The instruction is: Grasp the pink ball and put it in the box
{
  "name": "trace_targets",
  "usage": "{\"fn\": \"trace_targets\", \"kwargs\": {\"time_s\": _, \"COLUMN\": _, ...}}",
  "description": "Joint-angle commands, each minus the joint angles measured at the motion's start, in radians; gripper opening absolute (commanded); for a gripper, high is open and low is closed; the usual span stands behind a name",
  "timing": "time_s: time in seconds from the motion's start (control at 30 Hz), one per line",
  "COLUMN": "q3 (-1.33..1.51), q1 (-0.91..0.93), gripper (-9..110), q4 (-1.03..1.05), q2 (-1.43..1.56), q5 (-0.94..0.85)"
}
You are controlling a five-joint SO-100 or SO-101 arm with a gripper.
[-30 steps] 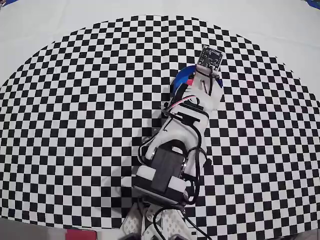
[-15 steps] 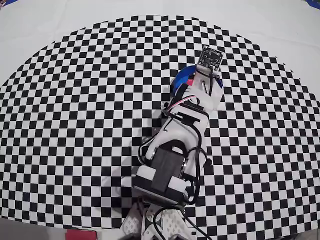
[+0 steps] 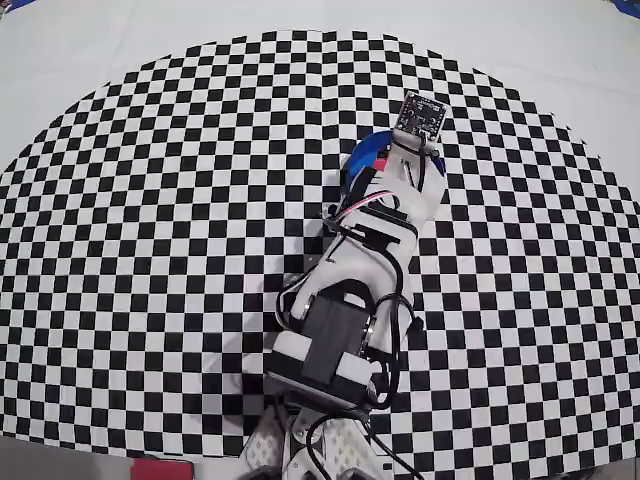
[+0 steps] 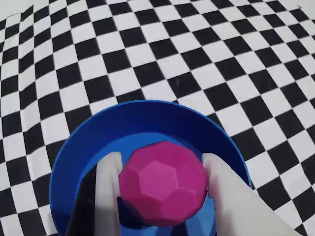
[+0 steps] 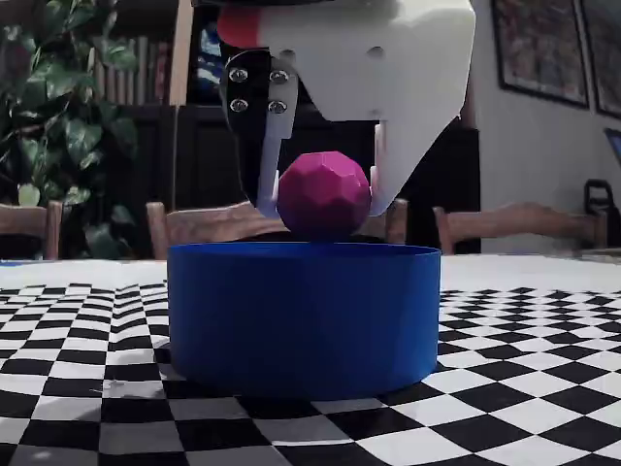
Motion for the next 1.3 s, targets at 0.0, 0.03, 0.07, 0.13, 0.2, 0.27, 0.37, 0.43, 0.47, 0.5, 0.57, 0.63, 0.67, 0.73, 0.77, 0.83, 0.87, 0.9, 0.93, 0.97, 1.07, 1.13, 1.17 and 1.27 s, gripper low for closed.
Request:
{"fn": "trace_targets", "kwargs": {"time_s": 0.0, "q3": -0.038, "q1": 0.006, "gripper": 2, "q4": -0.017, "q2": 0.003, "q5": -0.008}}
{"fn": "trace_targets", "kwargs": {"time_s": 0.03, "q3": -0.038, "q1": 0.008, "gripper": 11, "q4": -0.017, "q2": 0.005, "q5": -0.008}}
{"fn": "trace_targets", "kwargs": {"time_s": 0.07, "q3": -0.037, "q1": 0.008, "gripper": 17, "q4": -0.017, "q2": 0.005, "q5": -0.008}}
{"fn": "trace_targets", "kwargs": {"time_s": 0.13, "q3": -0.031, "q1": 0.008, "gripper": 21, "q4": -0.028, "q2": 0.008, "q5": -0.008}}
{"fn": "trace_targets", "kwargs": {"time_s": 0.2, "q3": -0.026, "q1": 0.006, "gripper": 21, "q4": -0.028, "q2": 0.009, "q5": -0.005}}
{"fn": "trace_targets", "kwargs": {"time_s": 0.27, "q3": -0.026, "q1": 0.006, "gripper": 24, "q4": -0.029, "q2": 0.014, "q5": 0.0}}
{"fn": "trace_targets", "kwargs": {"time_s": 0.37, "q3": -0.026, "q1": 0.008, "gripper": 26, "q4": -0.032, "q2": 0.021, "q5": 0.005}}
{"fn": "trace_targets", "kwargs": {"time_s": 0.43, "q3": -0.028, "q1": 0.003, "gripper": 26, "q4": -0.032, "q2": 0.032, "q5": 0.043}}
{"fn": "trace_targets", "kwargs": {"time_s": 0.47, "q3": -0.029, "q1": -0.003, "gripper": 26, "q4": -0.032, "q2": 0.041, "q5": 0.072}}
{"fn": "trace_targets", "kwargs": {"time_s": 0.5, "q3": -0.028, "q1": -0.011, "gripper": 26, "q4": -0.032, "q2": 0.055, "q5": 0.103}}
{"fn": "trace_targets", "kwargs": {"time_s": 0.57, "q3": -0.028, "q1": -0.037, "gripper": 25, "q4": -0.032, "q2": 0.087, "q5": 0.193}}
{"fn": "trace_targets", "kwargs": {"time_s": 0.63, "q3": -0.028, "q1": -0.071, "gripper": 25, "q4": -0.032, "q2": 0.126, "q5": 0.307}}
{"fn": "trace_targets", "kwargs": {"time_s": 0.67, "q3": -0.029, "q1": -0.095, "gripper": 25, "q4": -0.032, "q2": 0.152, "q5": 0.387}}
{"fn": "trace_targets", "kwargs": {"time_s": 0.73, "q3": -0.032, "q1": -0.14, "gripper": 25, "q4": -0.032, "q2": 0.201, "q5": 0.534}}
{"fn": "trace_targets", "kwargs": {"time_s": 0.77, "q3": -0.032, "q1": -0.161, "gripper": 25, "q4": -0.032, "q2": 0.23, "q5": 0.611}}
{"fn": "trace_targets", "kwargs": {"time_s": 0.83, "q3": -0.028, "q1": -0.204, "gripper": 25, "q4": -0.032, "q2": 0.293, "q5": 0.765}}
{"fn": "trace_targets", "kwargs": {"time_s": 0.87, "q3": -0.026, "q1": -0.222, "gripper": 25, "q4": -0.025, "q2": 0.324, "q5": 0.844}}
{"fn": "trace_targets", "kwargs": {"time_s": 0.9, "q3": -0.017, "q1": -0.239, "gripper": 24, "q4": -0.014, "q2": 0.36, "q5": 0.919}}
{"fn": "trace_targets", "kwargs": {"time_s": 0.93, "q3": -0.005, "q1": -0.258, "gripper": 21, "q4": -0.009, "q2": 0.4, "q5": 0.988}}
{"fn": "trace_targets", "kwargs": {"time_s": 0.97, "q3": -0.002, "q1": -0.275, "gripper": 15, "q4": 0.014, "q2": 0.439, "q5": 1.054}}
{"fn": "trace_targets", "kwargs": {"time_s": 1.07, "q3": 0.002, "q1": -0.316, "gripper": 4, "q4": 0.129, "q2": 0.552, "q5": 1.223}}
{"fn": "trace_targets", "kwargs": {"time_s": 1.13, "q3": 0.012, "q1": -0.341, "gripper": 0, "q4": 0.204, "q2": 0.621, "q5": 1.315}}
{"fn": "trace_targets", "kwargs": {"time_s": 1.17, "q3": 0.029, "q1": -0.353, "gripper": 0, "q4": 0.241, "q2": 0.658, "q5": 1.35}}
{"fn": "trace_targets", "kwargs": {"time_s": 1.27, "q3": 0.149, "q1": -0.396, "gripper": 0, "q4": 0.285, "q2": 0.807, "q5": 1.42}}
